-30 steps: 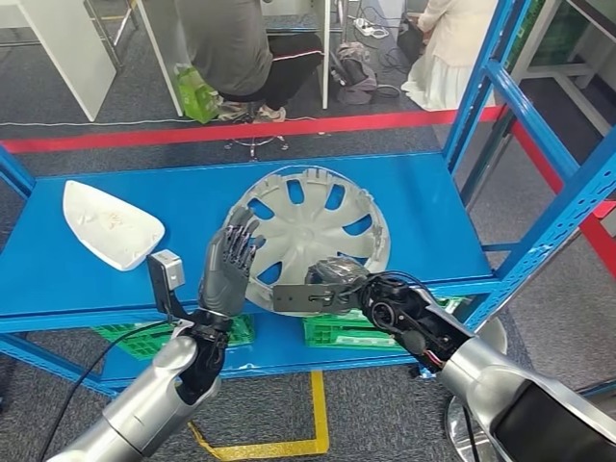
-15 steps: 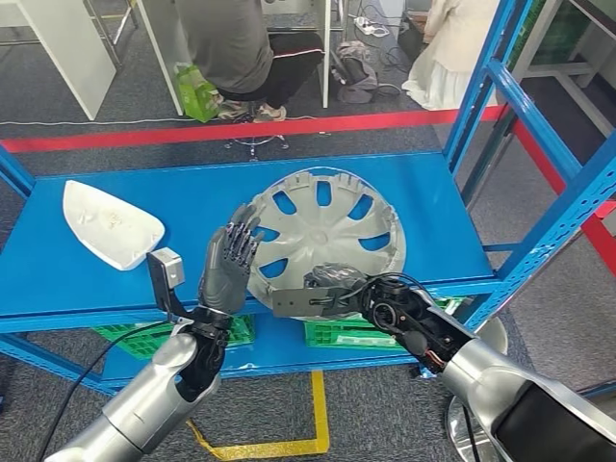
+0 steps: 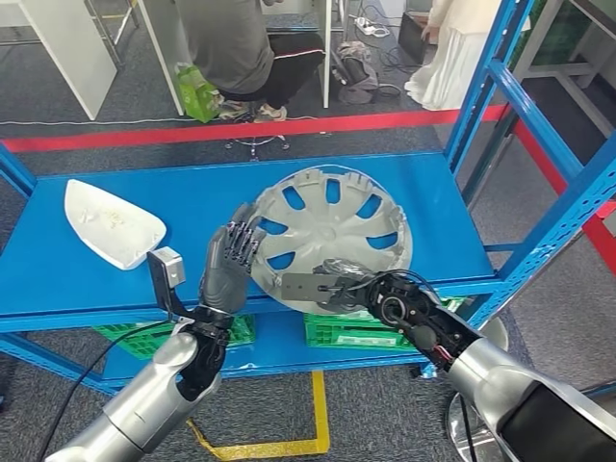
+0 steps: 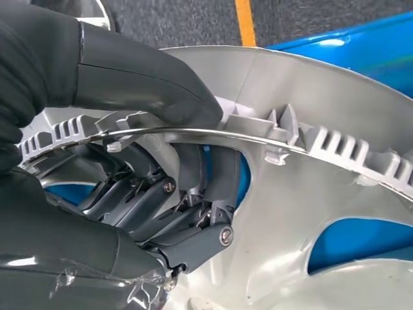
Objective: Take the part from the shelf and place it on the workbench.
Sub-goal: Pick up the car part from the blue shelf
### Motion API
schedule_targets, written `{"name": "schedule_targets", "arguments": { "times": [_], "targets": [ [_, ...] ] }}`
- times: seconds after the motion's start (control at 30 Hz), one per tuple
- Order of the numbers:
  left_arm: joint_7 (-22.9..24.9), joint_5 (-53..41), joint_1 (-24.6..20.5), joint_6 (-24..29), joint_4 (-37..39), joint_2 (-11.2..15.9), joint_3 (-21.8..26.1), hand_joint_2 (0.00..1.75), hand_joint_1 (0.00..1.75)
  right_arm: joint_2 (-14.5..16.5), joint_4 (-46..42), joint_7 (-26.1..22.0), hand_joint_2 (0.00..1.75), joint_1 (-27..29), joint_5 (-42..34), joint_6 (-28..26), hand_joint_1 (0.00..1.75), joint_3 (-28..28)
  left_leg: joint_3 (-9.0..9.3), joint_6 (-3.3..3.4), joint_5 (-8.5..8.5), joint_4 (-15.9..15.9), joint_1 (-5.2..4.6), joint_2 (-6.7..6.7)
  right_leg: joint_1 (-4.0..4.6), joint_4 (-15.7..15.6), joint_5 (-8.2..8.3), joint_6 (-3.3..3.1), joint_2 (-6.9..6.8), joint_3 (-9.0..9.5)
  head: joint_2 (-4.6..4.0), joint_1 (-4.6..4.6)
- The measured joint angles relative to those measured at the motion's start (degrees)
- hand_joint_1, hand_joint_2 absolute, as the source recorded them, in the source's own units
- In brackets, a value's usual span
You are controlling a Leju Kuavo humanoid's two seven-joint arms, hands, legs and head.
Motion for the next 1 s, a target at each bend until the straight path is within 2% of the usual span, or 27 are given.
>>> {"name": "schedule_targets", "arguments": {
  "times": [0.4,0.6,1.0],
  "targets": [
    [0.00,-0.15,0.24,0.06,0.15,-0.08,0.00,0.00,0.00,-2.15,-1.22,0.42,1.75,-1.06,-8.42,-5.56,1.75,-9.06,-0.11,0.00,0.00,0.01,-0.08,-0.04,0.01,0.00,0.00,0.00,-0.04,-0.07,0.00,0.00],
    [0.00,-0.15,0.65,0.27,0.15,0.01,0.00,0.00,0.00,-2.76,-1.67,0.42,1.75,-1.37,-9.81,-6.45,1.75,-12.95,-0.15,0.00,0.00,0.00,-0.08,-0.04,0.02,0.01,0.00,0.00,-0.04,-0.10,0.00,-0.01],
    [0.00,-0.15,1.38,0.70,0.15,0.23,0.00,0.00,0.00,-2.87,-1.85,-1.21,1.75,-2.34,-11.27,-6.81,1.75,-16.38,-0.26,0.00,0.00,0.00,-0.09,-0.05,0.02,0.01,0.00,0.01,-0.04,-0.18,0.00,-0.01]
  ]
}}
